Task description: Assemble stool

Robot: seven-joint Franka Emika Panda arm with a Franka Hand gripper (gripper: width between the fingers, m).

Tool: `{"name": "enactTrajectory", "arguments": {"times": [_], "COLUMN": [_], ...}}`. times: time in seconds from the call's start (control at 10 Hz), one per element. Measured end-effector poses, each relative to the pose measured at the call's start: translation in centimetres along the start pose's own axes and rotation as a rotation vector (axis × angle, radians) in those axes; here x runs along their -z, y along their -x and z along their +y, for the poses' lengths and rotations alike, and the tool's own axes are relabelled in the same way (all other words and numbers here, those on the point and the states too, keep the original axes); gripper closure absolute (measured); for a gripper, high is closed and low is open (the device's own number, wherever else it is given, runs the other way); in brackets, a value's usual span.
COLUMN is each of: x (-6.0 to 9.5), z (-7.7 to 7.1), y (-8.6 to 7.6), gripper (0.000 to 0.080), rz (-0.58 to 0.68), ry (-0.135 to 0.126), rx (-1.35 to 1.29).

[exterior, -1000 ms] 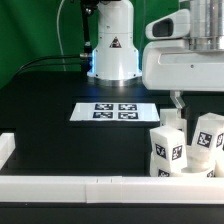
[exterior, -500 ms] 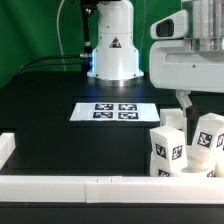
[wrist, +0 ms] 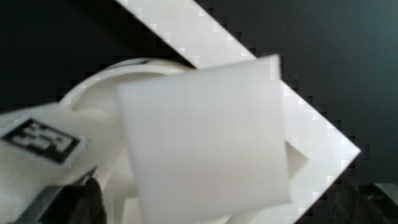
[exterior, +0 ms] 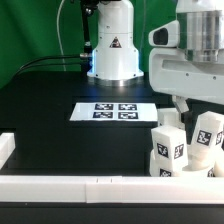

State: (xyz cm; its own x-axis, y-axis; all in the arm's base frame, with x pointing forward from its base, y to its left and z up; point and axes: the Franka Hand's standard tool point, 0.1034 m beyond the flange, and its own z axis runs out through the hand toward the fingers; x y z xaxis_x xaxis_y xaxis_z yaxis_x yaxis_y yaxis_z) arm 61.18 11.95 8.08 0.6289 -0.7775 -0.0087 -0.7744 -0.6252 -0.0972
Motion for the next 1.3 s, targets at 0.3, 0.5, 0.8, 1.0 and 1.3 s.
{"name": "enactTrajectory", "arguments": {"times": [0.3,0.5,0.8,1.0,1.3], "x": [0.0,0.0,0.1,-0.1,-0.1], "z": [0.1,0.1,0.2,-0.4,-0.4], "y": [-0.2,-0.2,-1.0,-0.9,-0.9], "gripper": [0.0389,0.0465,0.0465,0.0465,0.0464], "rz": [0.0,0.0,-0.006,0.023,0.018], "ry": [0.0,0.0,-0.026,-0.065,-0.066], "rx": [-0.004,-0.015,-0.332,-0.598,-0.751]}}
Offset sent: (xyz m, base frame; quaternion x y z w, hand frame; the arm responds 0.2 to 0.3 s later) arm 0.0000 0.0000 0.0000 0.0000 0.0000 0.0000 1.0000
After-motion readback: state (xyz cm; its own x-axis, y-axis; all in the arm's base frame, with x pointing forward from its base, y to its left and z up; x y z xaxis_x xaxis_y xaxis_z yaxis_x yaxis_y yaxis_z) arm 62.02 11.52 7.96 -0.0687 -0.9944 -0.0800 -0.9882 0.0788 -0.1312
